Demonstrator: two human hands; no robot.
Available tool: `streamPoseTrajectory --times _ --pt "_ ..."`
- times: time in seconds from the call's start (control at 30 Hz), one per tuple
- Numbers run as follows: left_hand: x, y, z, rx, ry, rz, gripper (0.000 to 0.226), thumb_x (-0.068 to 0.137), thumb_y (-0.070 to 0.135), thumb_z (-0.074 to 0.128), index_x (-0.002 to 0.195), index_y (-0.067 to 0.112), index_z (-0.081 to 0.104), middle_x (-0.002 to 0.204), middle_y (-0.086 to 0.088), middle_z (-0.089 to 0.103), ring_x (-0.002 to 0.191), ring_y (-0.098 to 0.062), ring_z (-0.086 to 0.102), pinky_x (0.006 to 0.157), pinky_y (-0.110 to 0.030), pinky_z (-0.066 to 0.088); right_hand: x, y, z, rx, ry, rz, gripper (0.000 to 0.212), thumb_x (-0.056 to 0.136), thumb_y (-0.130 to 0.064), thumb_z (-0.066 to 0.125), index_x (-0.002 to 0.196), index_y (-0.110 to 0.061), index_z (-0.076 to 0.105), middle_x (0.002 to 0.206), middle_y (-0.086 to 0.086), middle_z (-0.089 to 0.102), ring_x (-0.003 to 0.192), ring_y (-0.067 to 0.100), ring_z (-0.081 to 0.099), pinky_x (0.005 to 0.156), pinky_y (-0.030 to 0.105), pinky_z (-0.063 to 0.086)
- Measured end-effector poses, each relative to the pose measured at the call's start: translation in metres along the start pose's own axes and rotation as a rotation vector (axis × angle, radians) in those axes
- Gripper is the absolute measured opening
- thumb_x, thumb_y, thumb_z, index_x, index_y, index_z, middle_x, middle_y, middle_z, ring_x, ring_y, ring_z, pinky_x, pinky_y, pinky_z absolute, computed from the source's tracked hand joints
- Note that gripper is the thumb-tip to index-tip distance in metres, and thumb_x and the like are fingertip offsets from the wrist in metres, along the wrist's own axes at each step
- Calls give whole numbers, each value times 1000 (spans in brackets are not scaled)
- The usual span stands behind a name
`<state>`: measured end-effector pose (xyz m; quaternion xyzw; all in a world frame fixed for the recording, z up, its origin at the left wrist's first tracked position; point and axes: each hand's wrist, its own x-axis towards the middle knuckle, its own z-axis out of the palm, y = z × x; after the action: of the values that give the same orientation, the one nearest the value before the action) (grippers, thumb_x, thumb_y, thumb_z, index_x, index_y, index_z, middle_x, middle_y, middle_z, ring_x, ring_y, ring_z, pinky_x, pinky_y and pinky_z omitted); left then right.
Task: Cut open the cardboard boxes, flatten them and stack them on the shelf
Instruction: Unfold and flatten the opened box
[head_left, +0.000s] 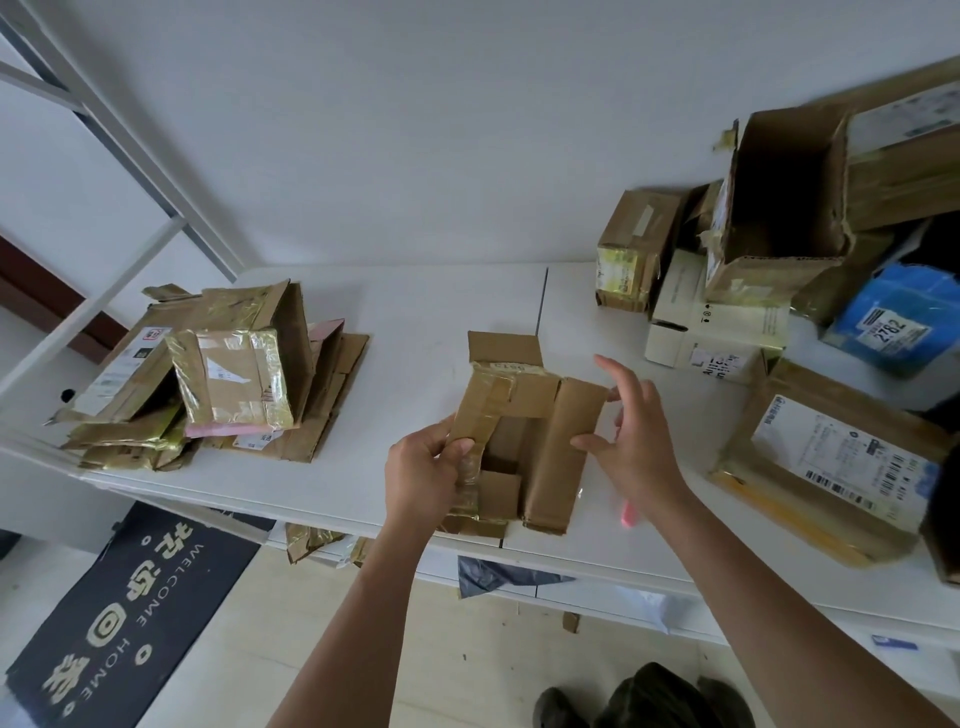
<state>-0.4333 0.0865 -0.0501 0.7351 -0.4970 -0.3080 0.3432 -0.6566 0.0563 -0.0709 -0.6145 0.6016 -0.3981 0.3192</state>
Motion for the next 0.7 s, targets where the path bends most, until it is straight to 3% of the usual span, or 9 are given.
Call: streamPoseTrajectory --times 0.07,0.13,0.23,0.33,0.47,0.57,0.7 --pt "1 0 0 38 9 32 17 94 15 64 98 26 77 68 15 70 71 -15 67 64 -31 56 1 -7 4 -153 -16 -49 96 76 6 78 146 -41 33 112 -4 35 84 2 39 93 47 48" --pt "2 -1 0 44 3 43 18 94 14 64 99 26 77 68 15 69 68 -14 64 61 -28 53 3 -15 9 -264 -20 -73 100 75 16 69 145 -45 30 128 -3 29 92 -1 37 92 52 48" --pt "2 -2 -1 46 -7 42 18 95 15 64 101 25 77 67 18 69 65 -10 65 56 -25 55 12 -19 17 -265 -95 -140 101 72 23 62 148 -37 32 148 0 21 120 14 38 85 27 47" --pt "2 -2 -2 73 -7 77 20 96 17 62 107 27 75 72 16 71 66 -11 67 59 -26 56 24 -15 22 -113 -277 -155 86 81 10 65 151 -28 33 126 -3 37 114 16 41 88 21 45" --pt "2 2 2 249 -1 165 38 100 18 54 134 36 55 98 15 71 74 -14 65 67 -28 53 35 -5 21 -97 -271 -109 75 84 -18 76 148 -31 39 103 -5 40 82 7 47 73 9 38" --pt "-1 0 11 330 20 136 36 103 18 45 132 39 39 98 14 64 76 -20 64 71 -39 56 30 5 25 -108 -323 -43 76 83 -21 78 148 -32 40 100 -6 39 78 0 41 73 12 32" --pt "-2 -4 21 422 -51 173 32 99 30 50 128 38 38 101 6 67 81 -18 59 68 -34 48 19 19 29 -98 -287 4 76 81 -23 80 147 -28 42 105 -3 41 87 4 41 81 15 31"
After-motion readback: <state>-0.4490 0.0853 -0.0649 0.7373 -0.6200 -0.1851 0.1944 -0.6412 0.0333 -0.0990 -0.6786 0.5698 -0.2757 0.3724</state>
